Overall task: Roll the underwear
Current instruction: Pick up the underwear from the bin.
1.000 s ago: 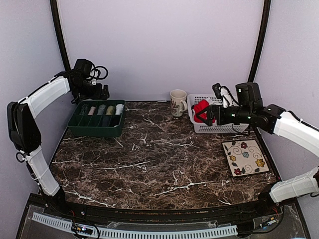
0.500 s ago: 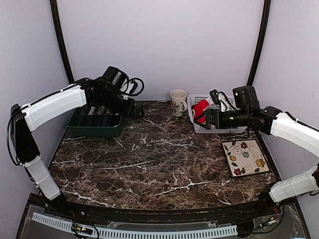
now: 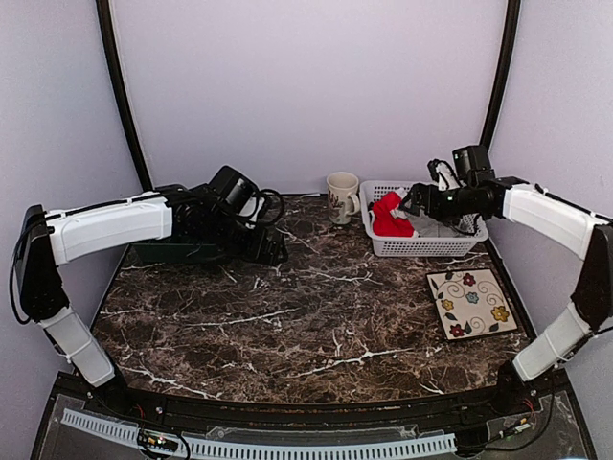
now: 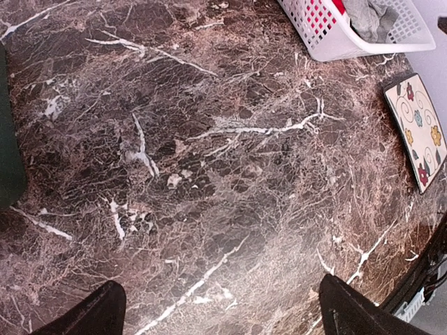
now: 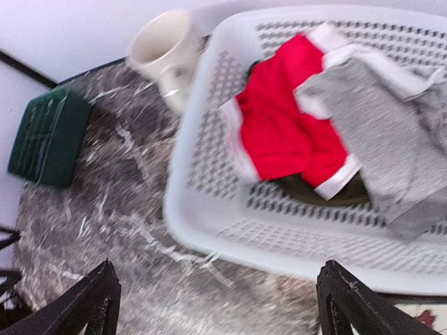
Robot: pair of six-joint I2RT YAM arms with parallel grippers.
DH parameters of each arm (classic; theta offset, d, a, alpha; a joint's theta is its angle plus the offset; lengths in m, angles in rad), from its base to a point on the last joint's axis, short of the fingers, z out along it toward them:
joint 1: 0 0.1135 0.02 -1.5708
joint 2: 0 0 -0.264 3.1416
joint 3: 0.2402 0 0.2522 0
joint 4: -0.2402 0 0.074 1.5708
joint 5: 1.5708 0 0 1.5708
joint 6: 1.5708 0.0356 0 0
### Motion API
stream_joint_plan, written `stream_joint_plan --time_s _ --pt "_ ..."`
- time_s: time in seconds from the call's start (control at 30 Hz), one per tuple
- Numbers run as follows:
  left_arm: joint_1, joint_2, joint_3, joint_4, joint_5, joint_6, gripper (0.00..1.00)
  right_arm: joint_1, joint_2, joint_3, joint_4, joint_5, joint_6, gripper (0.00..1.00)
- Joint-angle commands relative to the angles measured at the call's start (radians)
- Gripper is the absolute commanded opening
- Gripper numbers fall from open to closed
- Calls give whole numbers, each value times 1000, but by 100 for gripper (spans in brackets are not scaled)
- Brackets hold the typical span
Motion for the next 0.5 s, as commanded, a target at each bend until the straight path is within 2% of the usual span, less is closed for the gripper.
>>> stream_joint_plan --time_s 0.0,0.23,0.47 --pt "-4 -60 33 15 -37 -7 99 -137 170 179 -50 83 -56 94" --pt "-2 -62 70 -26 -101 4 99 -271 450 416 -61 81 -37 80" --pt "3 -55 80 -59 -136 5 99 -311 669 632 -127 145 -74 76"
